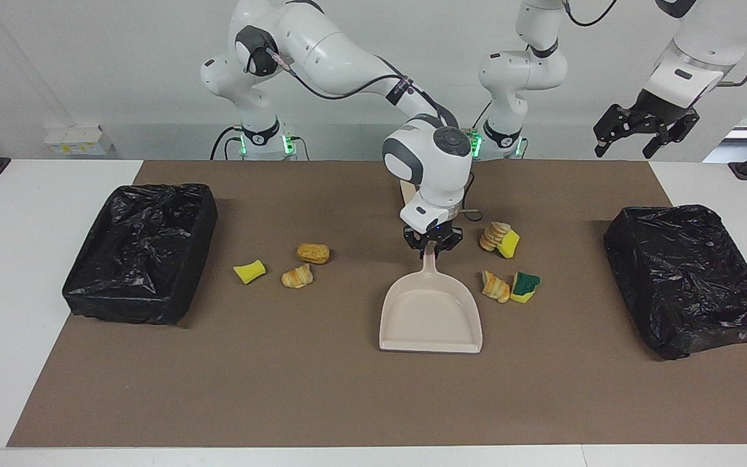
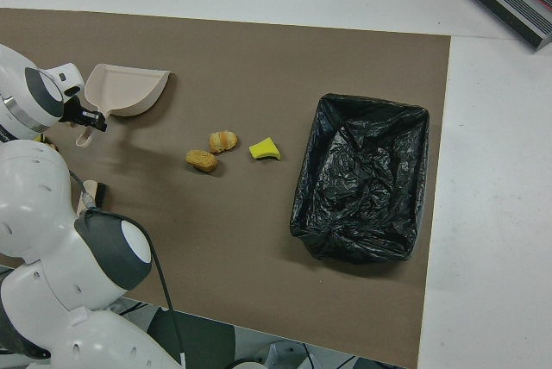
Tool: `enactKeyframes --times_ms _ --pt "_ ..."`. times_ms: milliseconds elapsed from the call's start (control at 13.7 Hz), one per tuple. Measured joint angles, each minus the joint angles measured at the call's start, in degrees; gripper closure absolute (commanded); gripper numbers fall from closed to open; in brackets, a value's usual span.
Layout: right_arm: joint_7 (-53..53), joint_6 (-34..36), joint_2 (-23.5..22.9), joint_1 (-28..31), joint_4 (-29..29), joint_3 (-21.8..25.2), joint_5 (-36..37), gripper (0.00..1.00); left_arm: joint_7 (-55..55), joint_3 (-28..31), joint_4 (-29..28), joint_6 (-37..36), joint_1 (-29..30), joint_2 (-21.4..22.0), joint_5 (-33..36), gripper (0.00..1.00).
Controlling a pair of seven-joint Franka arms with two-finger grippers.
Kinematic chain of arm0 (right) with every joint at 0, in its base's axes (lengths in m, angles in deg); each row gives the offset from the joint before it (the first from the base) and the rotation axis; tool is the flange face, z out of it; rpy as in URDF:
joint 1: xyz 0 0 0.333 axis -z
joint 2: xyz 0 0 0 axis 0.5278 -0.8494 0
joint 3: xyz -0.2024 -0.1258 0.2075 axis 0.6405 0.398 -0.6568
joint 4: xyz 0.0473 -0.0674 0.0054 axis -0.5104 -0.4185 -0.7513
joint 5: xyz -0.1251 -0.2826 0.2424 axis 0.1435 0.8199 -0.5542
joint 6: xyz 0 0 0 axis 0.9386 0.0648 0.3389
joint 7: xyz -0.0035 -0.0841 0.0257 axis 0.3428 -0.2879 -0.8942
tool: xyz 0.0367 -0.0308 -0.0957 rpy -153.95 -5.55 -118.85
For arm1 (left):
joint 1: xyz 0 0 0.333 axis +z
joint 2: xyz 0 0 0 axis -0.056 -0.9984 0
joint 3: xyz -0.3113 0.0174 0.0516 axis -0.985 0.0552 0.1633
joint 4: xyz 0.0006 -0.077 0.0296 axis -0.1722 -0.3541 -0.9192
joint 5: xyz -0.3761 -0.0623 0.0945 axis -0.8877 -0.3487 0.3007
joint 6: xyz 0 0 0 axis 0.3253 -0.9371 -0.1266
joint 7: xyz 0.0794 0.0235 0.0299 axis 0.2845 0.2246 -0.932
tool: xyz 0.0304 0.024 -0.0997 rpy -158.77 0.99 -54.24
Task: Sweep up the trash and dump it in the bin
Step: 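Grasp the dustpan handle with the right gripper and lift it, then place the dustpan near the sponges while the left gripper grasps the brush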
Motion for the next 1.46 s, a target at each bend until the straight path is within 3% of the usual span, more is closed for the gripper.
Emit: enactKeyframes --times_ms 146,366,512,879,1171,1464 --pt "-2.51 0.16 1.0 1.11 -0.04 0.02 0.0 1.0 0.0 0.0 -0.47 0.0 0.0 0.01 0.0 0.0" --pt "-8.93 0.44 2.48 2.4 -0.7 0.03 0.01 1.0 -0.06 -0.35 -1.58 -0.1 -0.11 0.12 -0.1 0.0" --pt "-15.0 0.48 3.89 3.53 -1.8 0.12 0.04 1.0 -1.07 -0.81 -5.26 -0.12 -1.73 1.56 -0.64 0.0" --pt "-41.5 2.64 8.69 12.4 -3.76 0.16 -2.88 1.0 -5.69 -1.47 -19.62 1.41 -11.28 8.38 -3.5 0.0" --pt "-62.77 8.49 11.27 18.05 -4.23 0.09 -5.25 1.0 -17.32 -1.54 -32.66 10.75 -23.1 12.42 -6.37 0.0" --pt "-78.09 13.41 12.36 20.47 -4.46 0.06 -5.34 1.0 -30.33 -1.68 -42.07 21.92 -34.92 12.76 -8.93 0.0"
